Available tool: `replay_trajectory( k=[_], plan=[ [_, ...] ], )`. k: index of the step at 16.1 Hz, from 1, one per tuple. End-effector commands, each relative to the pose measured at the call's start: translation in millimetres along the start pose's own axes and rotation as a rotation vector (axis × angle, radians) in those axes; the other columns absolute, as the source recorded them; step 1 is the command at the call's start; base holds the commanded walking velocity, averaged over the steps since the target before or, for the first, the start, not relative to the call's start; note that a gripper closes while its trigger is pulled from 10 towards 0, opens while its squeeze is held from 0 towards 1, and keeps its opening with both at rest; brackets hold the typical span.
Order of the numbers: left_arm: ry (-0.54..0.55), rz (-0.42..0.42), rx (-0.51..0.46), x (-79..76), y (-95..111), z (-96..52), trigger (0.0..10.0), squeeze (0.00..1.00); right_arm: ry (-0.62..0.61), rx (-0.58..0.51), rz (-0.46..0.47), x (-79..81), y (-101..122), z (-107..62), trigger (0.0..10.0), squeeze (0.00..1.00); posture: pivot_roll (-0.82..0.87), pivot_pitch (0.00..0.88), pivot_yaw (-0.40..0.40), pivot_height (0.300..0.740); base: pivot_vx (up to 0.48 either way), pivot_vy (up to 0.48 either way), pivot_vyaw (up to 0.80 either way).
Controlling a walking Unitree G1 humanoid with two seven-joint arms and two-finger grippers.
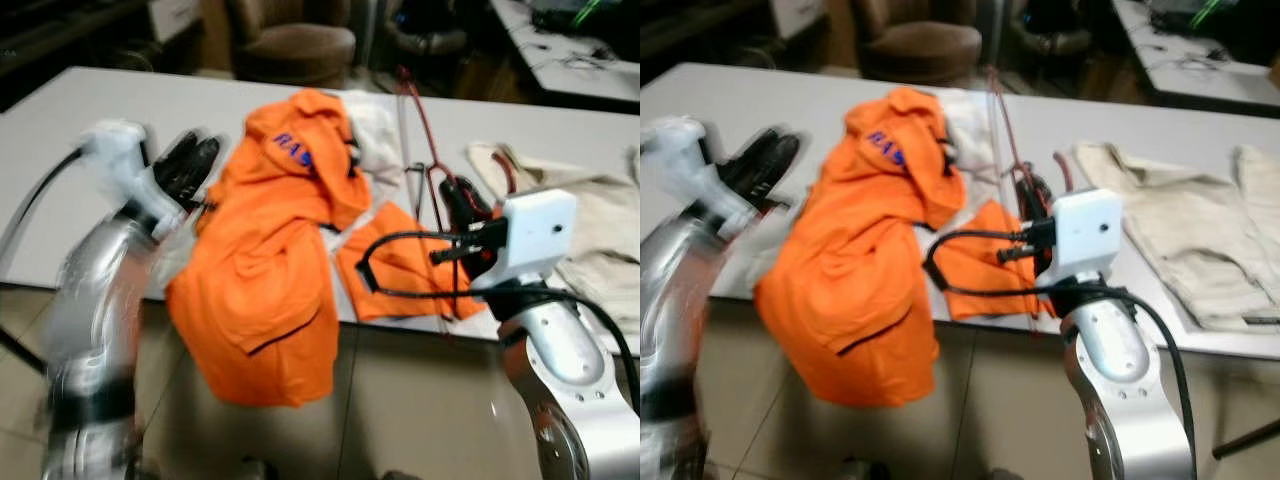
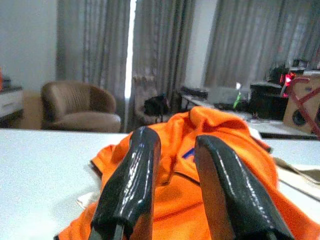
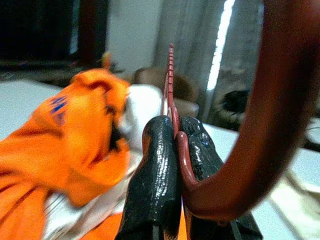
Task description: Hang hanger
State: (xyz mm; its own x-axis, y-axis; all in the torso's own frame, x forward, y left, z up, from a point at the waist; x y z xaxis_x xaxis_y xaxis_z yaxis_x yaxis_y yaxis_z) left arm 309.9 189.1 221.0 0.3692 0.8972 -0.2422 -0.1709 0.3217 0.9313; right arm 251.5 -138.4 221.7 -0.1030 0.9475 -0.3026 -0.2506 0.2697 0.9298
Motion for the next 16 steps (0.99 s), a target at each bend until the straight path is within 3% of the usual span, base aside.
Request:
replay_trajectory(
  k=[1, 3, 6, 9, 11, 13, 16],
  plan=[
    [-0.008, 0.026, -0.024, -14.6, 6, -0.8, 10.0, 0.00, -0.055, -0.040, -0.020, -8.2, 7, 0.3, 10.0, 0.00, -0.09, 0.067, 0.011, 0.740, 0.000, -0.480, 0.00],
    [-0.023, 0.081, -0.001, -29.5, 5, -9.6, 10.0, 0.00, -0.066, -0.033, -0.022, -10.1, 7, 0.5, 10.0, 0.00, -0.09, 0.073, 0.005, 0.740, 0.000, -0.480, 0.00],
    [-0.002, 0.082, 0.051, -45.5, -12, -13.8, 10.0, 0.00, -0.010, 0.004, -0.053, -3.3, -1, -1.2, 10.0, 0.00, -0.09, 0.071, 0.011, 0.740, 0.000, -0.480, 0.00],
    [-0.016, 0.065, 0.078, -58.7, -24, -14.6, 10.0, 0.00, -0.022, 0.037, -0.070, -7.9, -9, -1.6, 10.0, 0.00, -0.10, 0.061, 0.011, 0.740, 0.000, -0.320, 0.00],
    [-0.014, 0.053, 0.071, -61.1, -23, -12.4, 10.0, 0.00, -0.007, 0.080, -0.078, -7.7, -17, -2.8, 10.0, 0.00, -0.11, 0.064, 0.009, 0.740, 0.000, 0.000, 0.00],
    [-0.041, 0.068, 0.097, -64.5, -33, -8.9, 10.0, 0.00, 0.075, 0.235, -0.168, -1.7, -51, -12.1, 10.0, 0.00, -0.11, 0.068, 0.016, 0.740, 0.000, -0.240, 0.00],
    [-0.019, 0.117, 0.157, -57.1, -50, -15.4, 10.0, 0.00, 0.043, 0.200, -0.153, -6.9, -43, -12.6, 10.0, 0.00, -0.12, 0.080, 0.027, 0.740, 0.000, -0.480, 0.00]
  ],
)
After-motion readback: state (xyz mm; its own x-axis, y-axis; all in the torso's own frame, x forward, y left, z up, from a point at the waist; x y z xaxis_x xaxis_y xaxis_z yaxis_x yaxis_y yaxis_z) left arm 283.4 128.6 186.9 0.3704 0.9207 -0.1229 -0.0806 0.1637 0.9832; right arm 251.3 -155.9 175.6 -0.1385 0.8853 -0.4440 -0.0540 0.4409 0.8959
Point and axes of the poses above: a point about 5 cm out from each wrist's last joint towards the gripper, its own z axis pointing out of the wrist towards the gripper, its own y axis along the axis of the wrist's last joint, x = y × z, the point moved 2 cm from there along z, pointing out of the wrist towards the gripper, and after that the axes turned 11 degrees about -z, right-handed, at the moved point
